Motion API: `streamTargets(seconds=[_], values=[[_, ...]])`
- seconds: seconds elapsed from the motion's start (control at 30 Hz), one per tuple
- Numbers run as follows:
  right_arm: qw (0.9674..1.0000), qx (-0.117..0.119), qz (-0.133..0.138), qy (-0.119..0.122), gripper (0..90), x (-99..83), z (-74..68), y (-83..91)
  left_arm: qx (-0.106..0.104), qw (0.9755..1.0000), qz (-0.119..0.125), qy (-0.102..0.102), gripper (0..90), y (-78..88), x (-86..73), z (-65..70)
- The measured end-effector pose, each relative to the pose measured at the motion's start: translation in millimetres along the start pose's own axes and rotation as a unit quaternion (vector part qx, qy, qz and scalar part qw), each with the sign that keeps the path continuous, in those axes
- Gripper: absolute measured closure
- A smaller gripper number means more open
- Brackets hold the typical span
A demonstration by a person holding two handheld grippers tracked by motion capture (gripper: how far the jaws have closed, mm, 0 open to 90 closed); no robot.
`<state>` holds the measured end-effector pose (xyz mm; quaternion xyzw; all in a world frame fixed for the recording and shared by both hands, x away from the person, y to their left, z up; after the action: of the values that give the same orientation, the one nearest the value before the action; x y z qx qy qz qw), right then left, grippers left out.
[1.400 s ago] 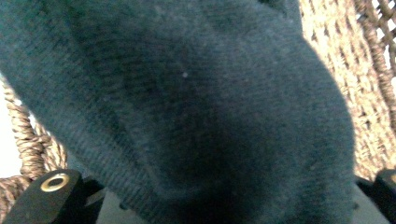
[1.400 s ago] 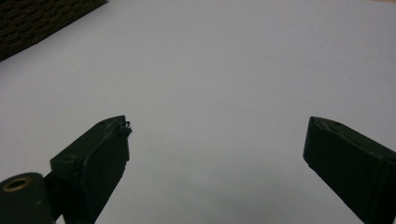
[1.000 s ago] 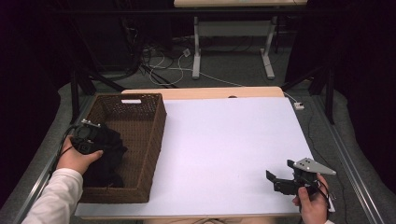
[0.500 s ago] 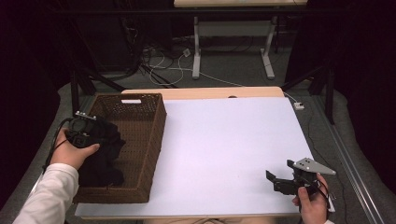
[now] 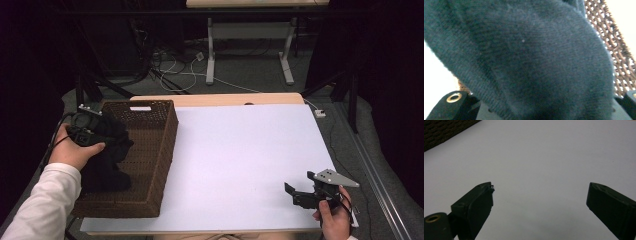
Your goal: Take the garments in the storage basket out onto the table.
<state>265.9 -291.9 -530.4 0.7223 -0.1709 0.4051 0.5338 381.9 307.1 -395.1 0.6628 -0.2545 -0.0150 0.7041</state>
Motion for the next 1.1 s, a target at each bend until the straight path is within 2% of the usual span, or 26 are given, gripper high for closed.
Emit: streamTargets(seconds=[0.23, 0.33, 0.4, 0.47, 0.63, 0.67, 0.9, 1.1], values=[[1.0, 0.001, 0.001, 0.0, 6.4, -0.1, 0.3, -0.2, -0.005, 0.9999, 0.007, -0.007, 62.3, 5.8, 8.2, 8.5], [1.0, 0.001, 0.001, 0.0, 6.4, -0.1, 0.3, -0.3, -0.014, 0.9997, 0.02, -0.007, 62.4, 7.8, 11.4, 13.2], [1.0, 0.0, -0.002, 0.0, 6.5, -0.2, 0.0, -0.4, -0.017, 0.9996, 0.02, -0.009, 62.3, 9.1, 13.2, 16.4], [1.0, 0.0, 0.003, 0.0, 6.5, -0.1, -0.3, -0.8, -0.018, 0.9994, 0.021, -0.02, 62.3, 12.6, 15.9, 20.5], [1.0, 0.001, 0.0, 0.0, 6.5, -0.1, 0.1, -0.7, -0.03, 0.9987, 0.029, -0.028, 62.3, 17.2, 19.7, 27.5], [1.0, 0.001, 0.002, 0.0, 6.5, -0.2, -0.3, -1.1, -0.031, 0.9985, 0.029, -0.035, 62.3, 18.2, 21.9, 30.8], [1.0, 0.001, 0.002, 0.0, 6.5, -0.2, -0.5, -1.1, -0.04, 0.998, 0.029, -0.041, 62.3, 20.1, 28.1, 41.3], [1.0, 0.002, 0.001, 0.002, 6.5, -0.2, -1.0, -1.6, -0.039, 0.9972, 0.03, -0.056, 62.3, 26.8, 38.0, 52.3]])
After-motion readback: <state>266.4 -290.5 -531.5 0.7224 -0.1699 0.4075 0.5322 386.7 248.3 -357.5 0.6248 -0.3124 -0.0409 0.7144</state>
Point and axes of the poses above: each handheld gripper's, and its own axes: y roughly backward along the jaws, x roughly out of its top, z roughly to its right, the point moved 2 cm from there along -y, roughly forward along the jaws, and after that the axes turned 9 degrees about -z, right-handed, at the moved point
